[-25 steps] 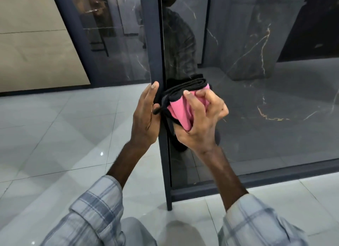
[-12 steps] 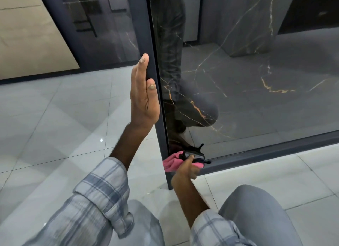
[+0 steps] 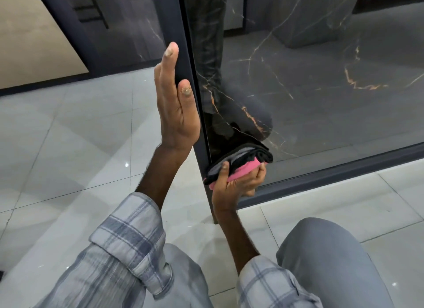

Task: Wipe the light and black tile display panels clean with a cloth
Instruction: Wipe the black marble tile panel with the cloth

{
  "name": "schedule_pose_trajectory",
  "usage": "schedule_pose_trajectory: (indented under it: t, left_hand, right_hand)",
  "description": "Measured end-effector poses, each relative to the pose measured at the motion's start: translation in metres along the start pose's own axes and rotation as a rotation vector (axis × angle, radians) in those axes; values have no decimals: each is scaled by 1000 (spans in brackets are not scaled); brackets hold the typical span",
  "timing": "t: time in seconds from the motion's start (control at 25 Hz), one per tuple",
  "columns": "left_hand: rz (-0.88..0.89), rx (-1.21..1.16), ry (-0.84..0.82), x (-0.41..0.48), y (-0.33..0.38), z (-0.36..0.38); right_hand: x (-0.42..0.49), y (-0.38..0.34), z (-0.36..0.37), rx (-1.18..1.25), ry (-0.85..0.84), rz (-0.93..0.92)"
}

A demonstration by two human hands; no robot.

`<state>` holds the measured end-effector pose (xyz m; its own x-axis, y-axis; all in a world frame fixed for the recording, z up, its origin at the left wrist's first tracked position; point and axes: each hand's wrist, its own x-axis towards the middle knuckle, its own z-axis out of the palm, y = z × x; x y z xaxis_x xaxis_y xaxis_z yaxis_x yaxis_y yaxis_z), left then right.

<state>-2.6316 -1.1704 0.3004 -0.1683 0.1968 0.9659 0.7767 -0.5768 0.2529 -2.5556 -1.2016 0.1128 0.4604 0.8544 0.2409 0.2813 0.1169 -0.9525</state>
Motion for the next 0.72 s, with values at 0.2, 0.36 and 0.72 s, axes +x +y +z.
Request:
schedule_pose_trajectory:
  t: [0.2, 0.36, 0.72]
  left_hand:
    - [0, 21, 22, -4, -1, 3]
    - [35, 21, 30, 0, -1, 2]
    - [-126, 355, -178, -26, 20, -8]
  right_hand:
    - [-4, 46, 0, 19, -93, 963]
    - [-5, 52, 0, 143, -73, 1017]
    - [23, -24, -22, 120, -92, 431]
